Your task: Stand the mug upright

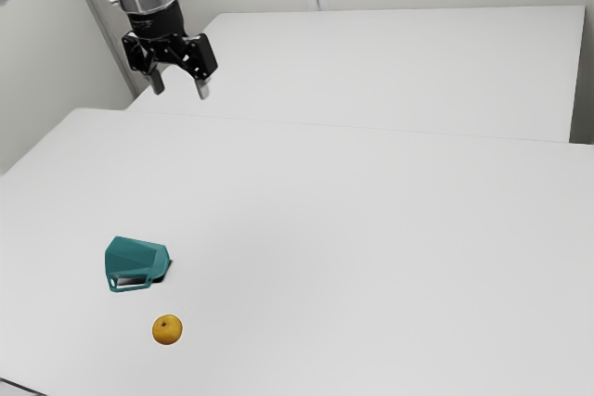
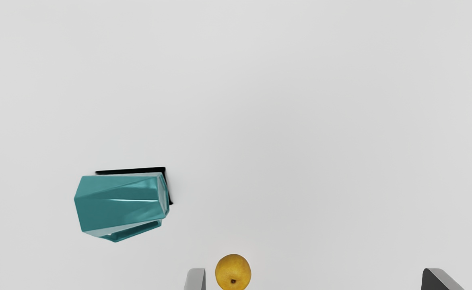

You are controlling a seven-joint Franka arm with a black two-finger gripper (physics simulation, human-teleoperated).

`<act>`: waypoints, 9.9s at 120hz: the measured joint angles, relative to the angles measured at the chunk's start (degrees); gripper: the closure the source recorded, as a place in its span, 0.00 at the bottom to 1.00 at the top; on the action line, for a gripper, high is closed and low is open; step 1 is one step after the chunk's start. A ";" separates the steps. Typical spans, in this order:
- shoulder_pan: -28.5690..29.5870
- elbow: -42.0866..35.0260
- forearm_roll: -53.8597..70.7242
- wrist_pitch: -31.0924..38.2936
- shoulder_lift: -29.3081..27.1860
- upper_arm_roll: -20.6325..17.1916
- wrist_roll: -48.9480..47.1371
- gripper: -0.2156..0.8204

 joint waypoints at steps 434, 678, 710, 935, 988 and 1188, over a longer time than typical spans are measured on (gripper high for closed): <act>39.58 -52.10 -53.90 27.39 1.14 12.25 82.68 0.23; 35.78 -53.00 -54.25 27.80 1.67 11.47 81.50 0.88; 33.29 -53.07 -54.26 27.90 -0.31 11.54 81.27 0.93; 15.42 -46.50 -1.12 39.55 -13.29 -8.66 28.00 0.96; 12.84 -49.96 2.37 41.93 -13.22 -11.75 13.42 0.96; 10.87 -51.56 7.52 53.62 -2.26 -15.11 -8.98 0.93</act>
